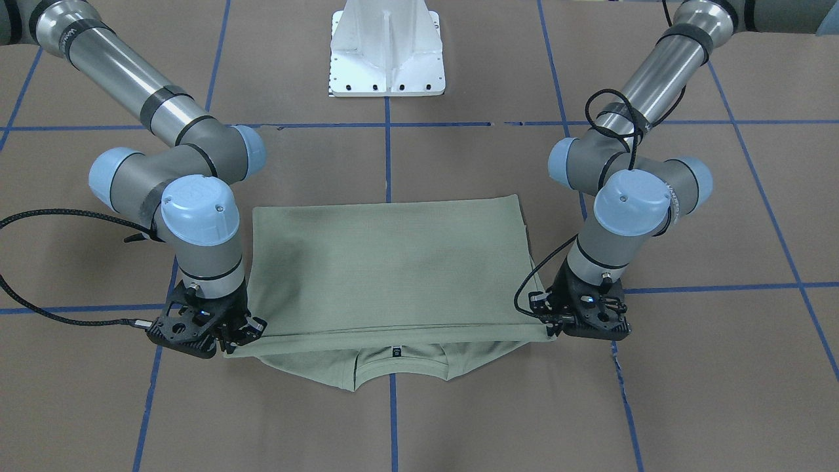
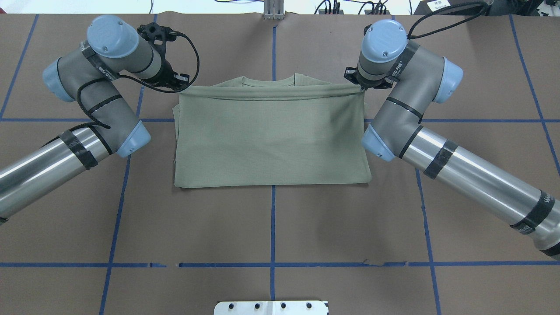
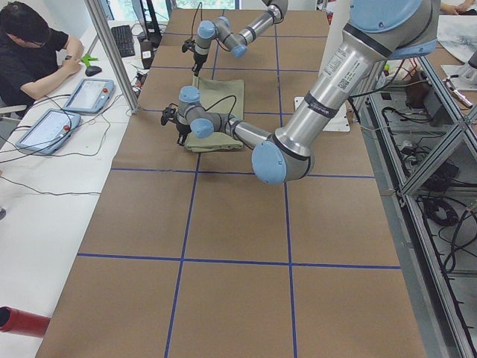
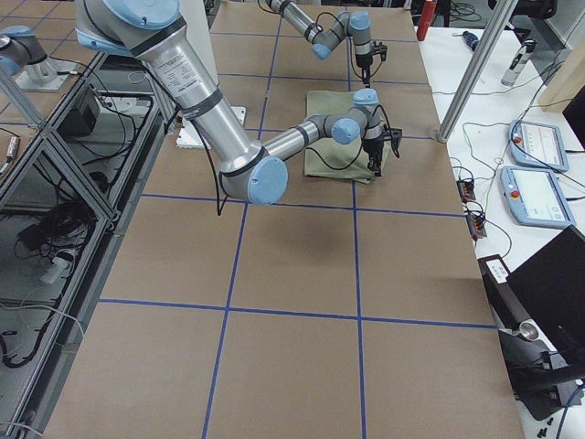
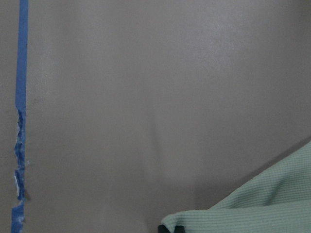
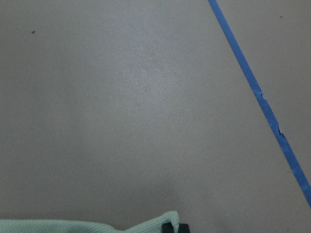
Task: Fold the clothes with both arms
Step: 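Release the hem at the collar and move the left gripper to the shirt's side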
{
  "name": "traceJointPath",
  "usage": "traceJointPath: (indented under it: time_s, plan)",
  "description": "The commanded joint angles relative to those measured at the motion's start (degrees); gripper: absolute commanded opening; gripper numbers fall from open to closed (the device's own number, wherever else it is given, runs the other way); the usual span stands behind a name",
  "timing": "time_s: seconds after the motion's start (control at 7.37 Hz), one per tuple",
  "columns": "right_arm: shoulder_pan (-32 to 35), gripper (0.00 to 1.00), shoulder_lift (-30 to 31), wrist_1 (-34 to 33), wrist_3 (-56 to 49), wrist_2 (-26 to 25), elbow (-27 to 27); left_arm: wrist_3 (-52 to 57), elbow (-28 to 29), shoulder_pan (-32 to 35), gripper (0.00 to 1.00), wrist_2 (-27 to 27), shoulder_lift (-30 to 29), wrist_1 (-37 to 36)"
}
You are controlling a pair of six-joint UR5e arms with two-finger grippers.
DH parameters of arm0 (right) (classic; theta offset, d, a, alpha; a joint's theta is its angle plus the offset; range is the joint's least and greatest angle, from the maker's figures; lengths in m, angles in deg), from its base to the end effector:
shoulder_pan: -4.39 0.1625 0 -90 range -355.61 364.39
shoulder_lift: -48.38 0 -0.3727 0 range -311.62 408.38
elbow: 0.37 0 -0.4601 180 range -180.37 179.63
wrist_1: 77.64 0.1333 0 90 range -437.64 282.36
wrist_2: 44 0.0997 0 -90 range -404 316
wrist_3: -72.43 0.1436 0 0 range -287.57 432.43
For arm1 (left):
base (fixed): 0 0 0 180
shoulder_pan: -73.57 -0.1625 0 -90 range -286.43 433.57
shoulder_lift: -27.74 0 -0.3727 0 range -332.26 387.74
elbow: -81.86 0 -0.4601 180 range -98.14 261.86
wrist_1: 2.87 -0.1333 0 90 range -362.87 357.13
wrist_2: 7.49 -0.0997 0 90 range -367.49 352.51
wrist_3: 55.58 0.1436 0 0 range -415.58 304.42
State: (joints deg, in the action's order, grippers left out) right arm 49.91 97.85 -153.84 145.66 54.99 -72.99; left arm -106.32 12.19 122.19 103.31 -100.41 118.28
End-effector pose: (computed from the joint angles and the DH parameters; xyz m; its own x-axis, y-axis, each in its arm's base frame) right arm -0.5026 -0.6700 0.3183 0.7205 0.3269 0.6116 -0.4502 0.8913 0.0539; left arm 0.4902 -0.6809 0.3277 0.6678 0.1369 -0.7316 0.1314 0.9458 0.2969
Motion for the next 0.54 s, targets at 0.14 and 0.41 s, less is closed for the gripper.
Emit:
traceJointPath:
  time_s: [0.14,0.41]
  plan:
    - [-0.4,1.0,-0.1,0.1,-0.2,-0.3,0.5,0.0,-0.2,0.0,1.0,-0.1,0.4,0.3]
    - [0.4,1.0,-0.6,0.3,-3.2,0.1,0.4,0.0,-0.5,0.1,1.0,0.3,1.6,4.4]
